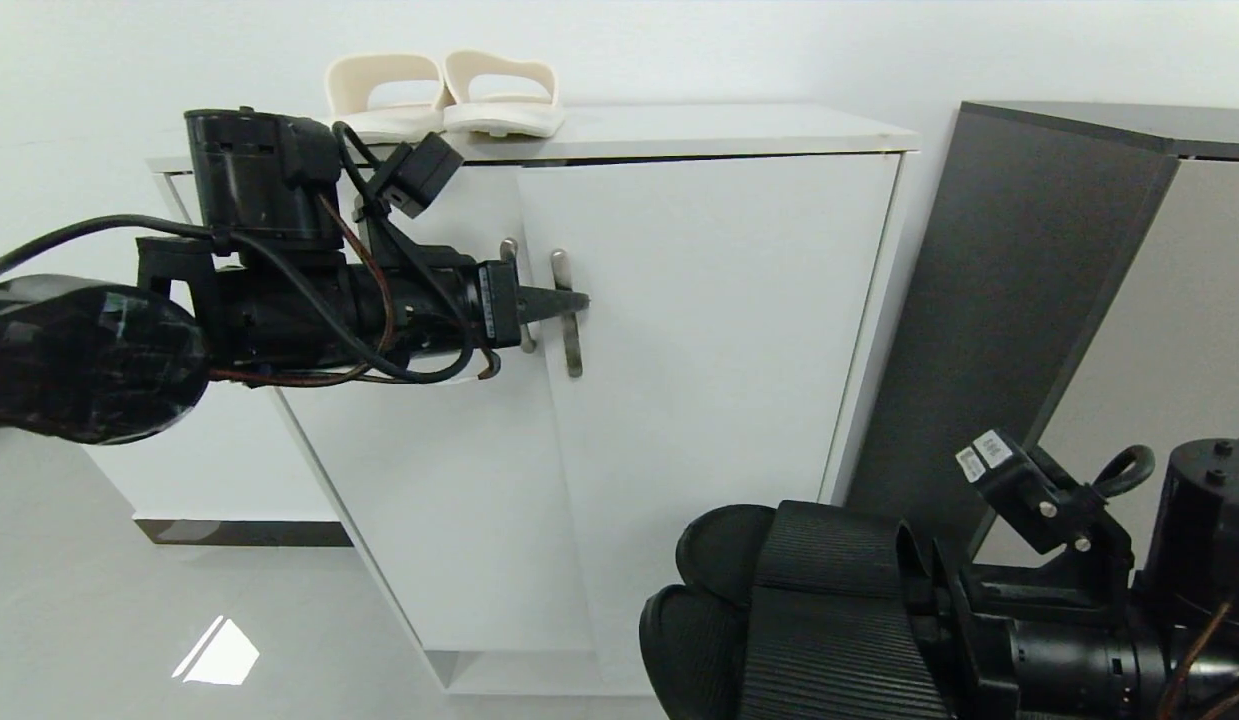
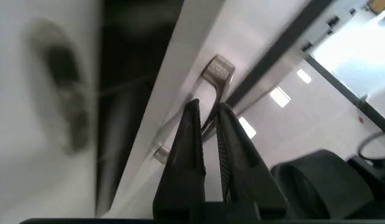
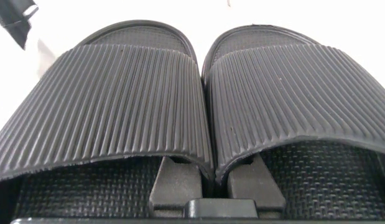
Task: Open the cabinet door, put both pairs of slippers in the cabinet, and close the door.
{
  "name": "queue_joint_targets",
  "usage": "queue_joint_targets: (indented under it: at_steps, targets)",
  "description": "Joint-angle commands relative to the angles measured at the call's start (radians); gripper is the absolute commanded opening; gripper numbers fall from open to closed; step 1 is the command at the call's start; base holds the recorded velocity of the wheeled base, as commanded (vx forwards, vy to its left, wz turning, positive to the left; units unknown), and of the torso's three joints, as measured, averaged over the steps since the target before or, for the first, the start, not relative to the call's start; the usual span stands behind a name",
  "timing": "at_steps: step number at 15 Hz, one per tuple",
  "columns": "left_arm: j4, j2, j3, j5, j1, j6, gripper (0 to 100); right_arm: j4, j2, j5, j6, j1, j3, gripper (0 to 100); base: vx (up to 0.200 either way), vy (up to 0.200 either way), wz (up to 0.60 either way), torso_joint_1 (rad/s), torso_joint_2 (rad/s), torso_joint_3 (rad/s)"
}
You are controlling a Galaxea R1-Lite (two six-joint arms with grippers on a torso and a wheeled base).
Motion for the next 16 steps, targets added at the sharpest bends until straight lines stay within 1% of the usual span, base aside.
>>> queue_joint_targets:
  at_steps: [1,3,5,7,8,9,11,12,14,15,16]
  targets:
    - [-0.004,-0.136,0.094,0.003,-0.051,-0.001,0,0.000,-0.035,0.024,0.000,0.000,0.010,0,0.000,0.000,0.00,0.000,0.00,0.000]
    - [-0.004,-0.224,0.169,0.026,-0.088,-0.001,0,0.000,-0.039,0.025,0.000,0.000,0.014,0,0.000,0.000,0.00,0.000,0.00,0.000]
    - [-0.004,-0.288,0.235,0.043,-0.102,0.000,0,0.000,-0.039,0.025,0.000,0.000,0.014,0,0.000,0.000,0.00,0.000,0.00,0.000]
    - [-0.004,-0.414,0.353,0.046,-0.102,-0.001,0,0.000,-0.042,0.027,-0.005,0.003,0.022,0,0.000,0.000,0.00,0.000,0.00,0.000]
    - [-0.004,-0.456,0.394,0.046,-0.102,-0.001,0,0.000,-0.051,0.039,-0.006,0.005,0.024,0,0.000,0.000,0.00,0.000,0.00,0.000]
    - [-0.004,-0.483,0.414,0.046,-0.096,-0.003,0,0.000,-0.055,0.059,-0.008,0.005,0.034,0,0.000,0.000,0.00,0.000,0.00,0.000]
    - [-0.006,-0.479,0.396,0.043,-0.042,-0.018,0,0.001,-0.086,0.093,-0.008,0.005,0.050,0,0.000,0.000,0.00,0.000,0.00,0.000]
    - [-0.007,-0.446,0.368,0.043,-0.021,-0.021,0,0.003,-0.106,0.110,-0.008,0.005,0.057,0,0.000,0.000,0.00,0.000,0.00,0.000]
    - [-0.041,-0.373,0.332,0.045,0.031,-0.023,0,0.012,-0.115,0.125,-0.009,0.009,0.067,0,0.000,0.000,0.00,0.000,0.00,0.000]
    - [-0.087,-0.324,0.321,0.045,0.053,-0.031,0,0.012,-0.117,0.125,-0.009,0.013,0.065,0,0.000,0.000,0.00,0.000,0.00,0.000]
    - [-0.161,-0.264,0.318,0.045,0.061,-0.057,0,0.013,-0.117,0.125,-0.009,0.014,0.065,0,0.000,0.000,0.00,0.000,0.00,0.000]
